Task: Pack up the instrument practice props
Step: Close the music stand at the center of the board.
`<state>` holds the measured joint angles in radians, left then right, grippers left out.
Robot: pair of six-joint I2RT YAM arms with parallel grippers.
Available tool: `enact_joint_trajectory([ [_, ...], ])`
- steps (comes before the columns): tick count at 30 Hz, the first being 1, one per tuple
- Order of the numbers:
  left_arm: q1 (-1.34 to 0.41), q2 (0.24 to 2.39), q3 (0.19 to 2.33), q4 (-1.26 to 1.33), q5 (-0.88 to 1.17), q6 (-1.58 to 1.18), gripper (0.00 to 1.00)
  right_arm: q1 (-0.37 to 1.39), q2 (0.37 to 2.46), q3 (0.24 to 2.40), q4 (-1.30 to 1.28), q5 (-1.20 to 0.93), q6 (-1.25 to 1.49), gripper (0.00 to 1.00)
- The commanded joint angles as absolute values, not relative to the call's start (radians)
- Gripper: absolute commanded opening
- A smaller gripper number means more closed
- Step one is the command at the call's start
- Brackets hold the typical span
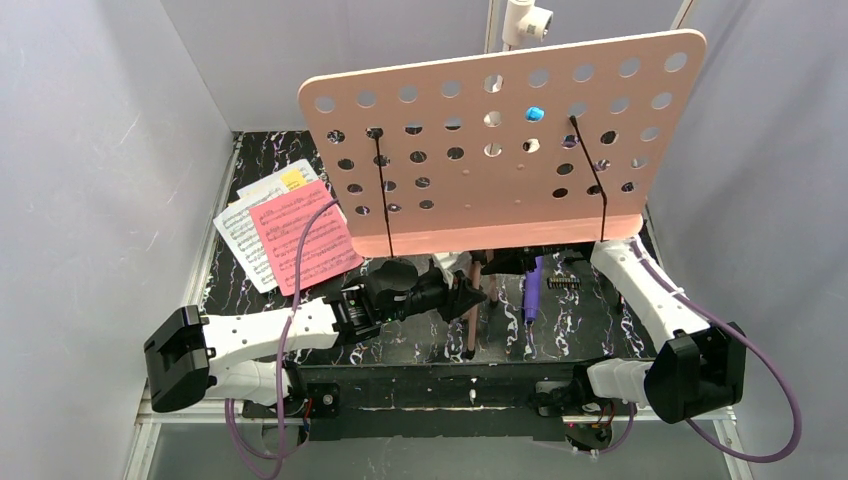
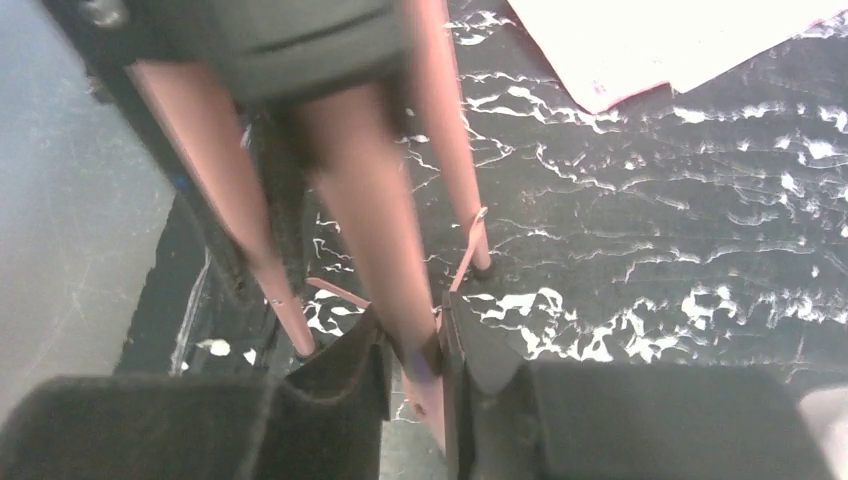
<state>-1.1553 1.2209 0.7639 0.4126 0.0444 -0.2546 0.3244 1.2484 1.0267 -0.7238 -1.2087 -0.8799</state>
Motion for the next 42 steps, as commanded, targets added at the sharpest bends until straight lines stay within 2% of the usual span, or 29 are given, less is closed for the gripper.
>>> enact_joint_trajectory([
  [1,-1.164,1.168,0.811,0.608,0.057,-0.328,0.00,0.334,1.235,1.035,-0.699,-1.247,-0.839,0.10],
  [3,-1.165,1.162,0.801,0.611,0.054,-0.339,0.00,0.333,1.237,1.055,-0.725,-1.256,-0.866,0.01],
  [6,-1.164,1.140,0.779,0.613,0.036,-0.357,0.00,0.331,1.239,1.089,-0.804,-1.280,-0.944,0.01],
  [10,-1.164,1.097,0.733,0.614,0.014,-0.371,0.10,0.328,1.239,1.118,-0.910,-1.310,-1.066,0.01],
  [18,-1.164,1.027,0.641,0.614,-0.047,-0.394,0.44,0.327,1.224,1.090,-0.951,-1.307,-1.143,0.01],
  [22,-1.164,1.002,0.615,0.614,-0.057,-0.400,0.56,0.325,1.223,1.084,-0.978,-1.316,-1.188,0.01],
  [26,-1.164,0.960,0.585,0.622,-0.069,-0.392,0.76,0.324,1.220,1.080,-0.982,-1.323,-1.188,0.01],
  [30,-1.164,0.904,0.547,0.652,-0.081,-0.328,0.86,0.322,1.218,1.072,-0.980,-1.337,-1.183,0.01],
  [32,-1.164,0.860,0.525,0.670,-0.113,-0.296,0.96,0.322,1.219,1.069,-0.977,-1.338,-1.178,0.01],
  [37,-1.163,0.772,0.467,0.794,-0.143,-0.204,0.98,0.322,1.223,1.066,-0.967,-1.348,-1.160,0.01],
  [42,-1.155,0.801,0.444,0.946,-0.156,-0.089,0.98,0.322,1.227,1.066,-0.967,-1.353,-1.157,0.01],
])
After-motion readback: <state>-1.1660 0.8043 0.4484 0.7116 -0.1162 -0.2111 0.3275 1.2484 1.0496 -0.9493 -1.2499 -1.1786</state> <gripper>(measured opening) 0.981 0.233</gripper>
